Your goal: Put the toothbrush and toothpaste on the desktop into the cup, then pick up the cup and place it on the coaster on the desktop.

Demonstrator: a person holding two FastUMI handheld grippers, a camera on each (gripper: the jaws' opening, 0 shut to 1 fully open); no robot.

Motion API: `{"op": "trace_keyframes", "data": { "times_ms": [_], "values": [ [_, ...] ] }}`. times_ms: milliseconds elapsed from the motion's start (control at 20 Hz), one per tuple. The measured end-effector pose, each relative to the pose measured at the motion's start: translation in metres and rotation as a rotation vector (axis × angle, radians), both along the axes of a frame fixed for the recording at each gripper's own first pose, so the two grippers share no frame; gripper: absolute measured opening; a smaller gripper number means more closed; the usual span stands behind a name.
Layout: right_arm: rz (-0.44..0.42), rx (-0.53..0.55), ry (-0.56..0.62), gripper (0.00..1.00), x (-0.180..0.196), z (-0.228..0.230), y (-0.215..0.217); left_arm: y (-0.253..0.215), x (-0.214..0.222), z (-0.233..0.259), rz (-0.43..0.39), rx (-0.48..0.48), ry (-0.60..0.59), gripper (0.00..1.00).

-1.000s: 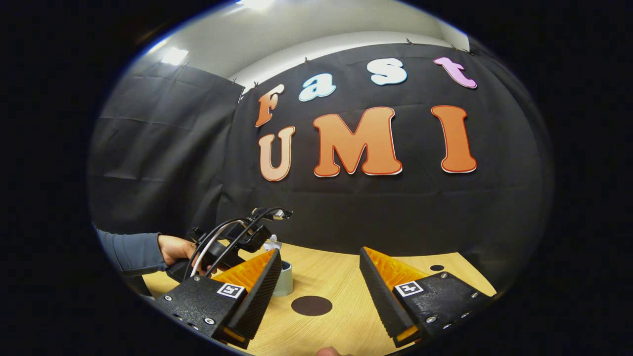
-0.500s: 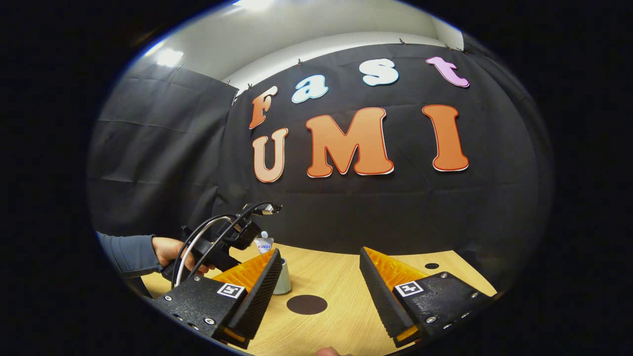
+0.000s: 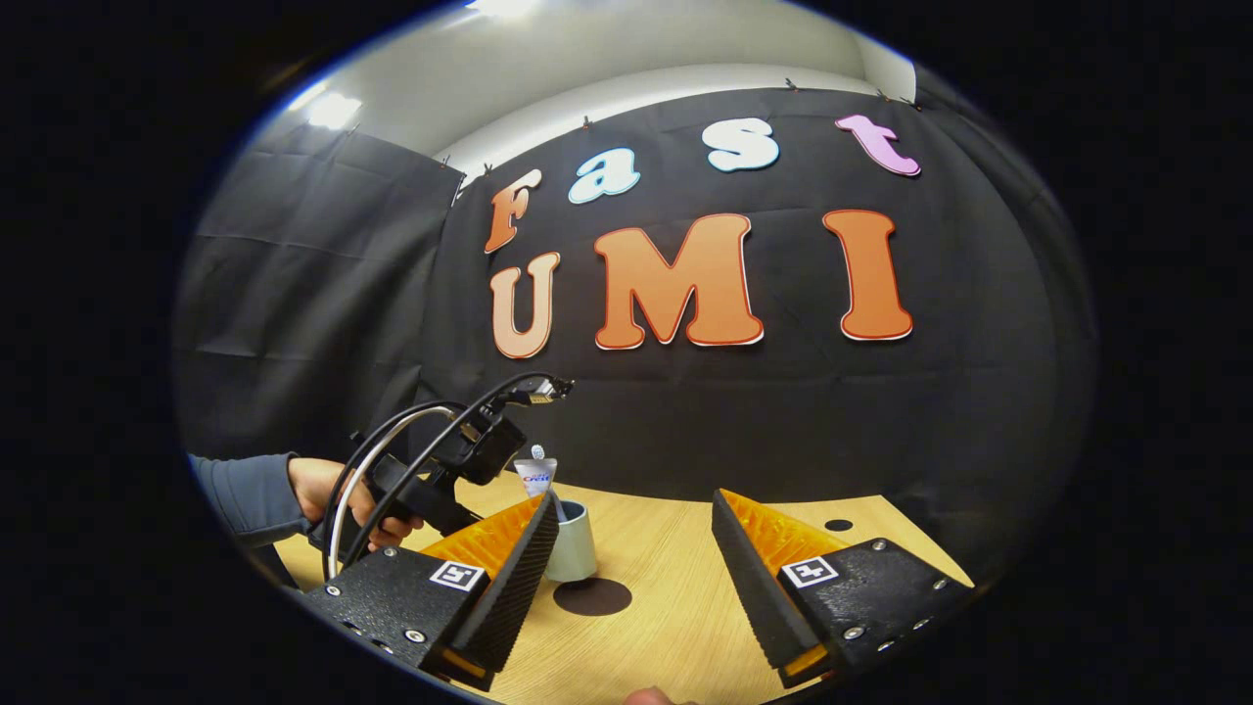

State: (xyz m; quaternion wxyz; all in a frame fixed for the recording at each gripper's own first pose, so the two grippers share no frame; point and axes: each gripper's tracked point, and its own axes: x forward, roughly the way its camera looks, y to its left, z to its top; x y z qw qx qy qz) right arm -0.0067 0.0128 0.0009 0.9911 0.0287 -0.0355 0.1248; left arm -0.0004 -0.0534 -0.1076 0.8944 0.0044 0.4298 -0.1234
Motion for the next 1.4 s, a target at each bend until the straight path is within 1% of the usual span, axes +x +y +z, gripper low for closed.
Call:
{"op": "trace_keyframes", "data": {
  "times_ms": [50,100,150,200,250,300,350,450,550,600,650,700,800,850,900,950,1000,1050,1100,1150,1300,1350,1400],
  "values": [
    [-0.004,0.002,-0.001,0.99,-0.001,0.001,-0.003,0.000,-0.001,0.000,-0.008,-0.001,0.007,0.17],
    [-0.006,0.005,-0.002,0.95,-0.003,0.001,-0.005,0.000,-0.002,0.000,-0.015,-0.004,0.010,0.17],
    [-0.011,0.008,0.000,0.99,-0.004,0.001,-0.007,0.000,-0.003,-0.001,-0.022,-0.004,0.015,0.17],
    [-0.011,0.012,0.003,0.99,-0.004,0.000,-0.007,0.000,-0.002,0.000,-0.028,-0.002,0.018,0.17],
    [-0.016,0.013,0.009,0.94,-0.004,-0.002,-0.009,0.000,-0.002,0.000,-0.034,0.000,0.024,0.17],
    [-0.019,0.015,0.015,0.99,-0.005,-0.005,-0.011,0.000,-0.002,-0.001,-0.038,0.003,0.028,0.17],
    [-0.023,0.014,0.021,0.94,-0.006,-0.006,-0.013,-0.001,-0.003,-0.002,-0.043,0.004,0.033,0.17],
    [-0.030,0.012,0.027,0.94,-0.008,-0.008,-0.016,0.000,-0.003,-0.001,-0.051,0.010,0.044,0.17],
    [-0.036,0.009,0.037,0.94,-0.009,-0.012,-0.018,0.002,-0.006,0.000,-0.036,0.026,0.072,0.17],
    [-0.040,0.008,0.041,0.99,-0.009,-0.013,-0.019,0.003,-0.006,0.008,-0.041,0.034,0.052,0.18],
    [-0.042,0.008,0.044,0.94,-0.009,-0.013,-0.019,0.007,-0.004,0.015,-0.044,0.036,0.023,0.26],
    [-0.043,0.007,0.047,0.94,-0.010,-0.014,-0.020,0.007,-0.003,0.025,-0.051,0.042,-0.015,0.29],
    [-0.044,0.007,0.050,0.95,-0.010,-0.014,-0.019,0.007,0.000,0.038,-0.064,0.052,-0.083,0.42],
    [-0.043,0.007,0.050,0.94,-0.011,-0.014,-0.018,0.007,-0.001,0.046,-0.067,0.053,-0.107,0.54],
    [-0.043,0.007,0.048,0.95,-0.011,-0.012,-0.016,0.008,-0.003,0.056,-0.069,0.049,-0.136,0.61],
    [-0.049,0.007,0.044,0.95,-0.011,-0.010,-0.016,0.009,-0.004,0.066,-0.070,0.045,-0.170,0.72],
    [-0.056,0.007,0.038,0.95,-0.009,-0.008,-0.016,0.012,-0.006,0.077,-0.072,0.047,-0.209,0.75],
    [-0.073,0.006,0.029,0.95,-0.008,-0.005,-0.017,0.014,-0.007,0.088,-0.070,0.048,-0.252,0.80],
    [-0.091,0.006,0.018,0.95,-0.007,-0.001,-0.020,0.017,-0.009,0.099,-0.068,0.052,-0.295,0.90],
    [-0.112,0.006,0.009,0.95,-0.005,0.002,-0.021,0.020,-0.010,0.109,-0.059,0.050,-0.341,0.95],
    [-0.167,0.015,-0.020,0.95,-0.001,0.013,-0.025,0.035,-0.017,0.139,-0.019,0.044,-0.478,0.94],
    [-0.183,0.022,-0.031,0.99,0.001,0.018,-0.026,0.042,-0.020,0.153,-0.002,0.040,-0.531,0.95],
    [-0.200,0.029,-0.039,0.94,0.001,0.021,-0.027,0.048,-0.022,0.167,0.017,0.034,-0.584,0.95]
  ]
}}
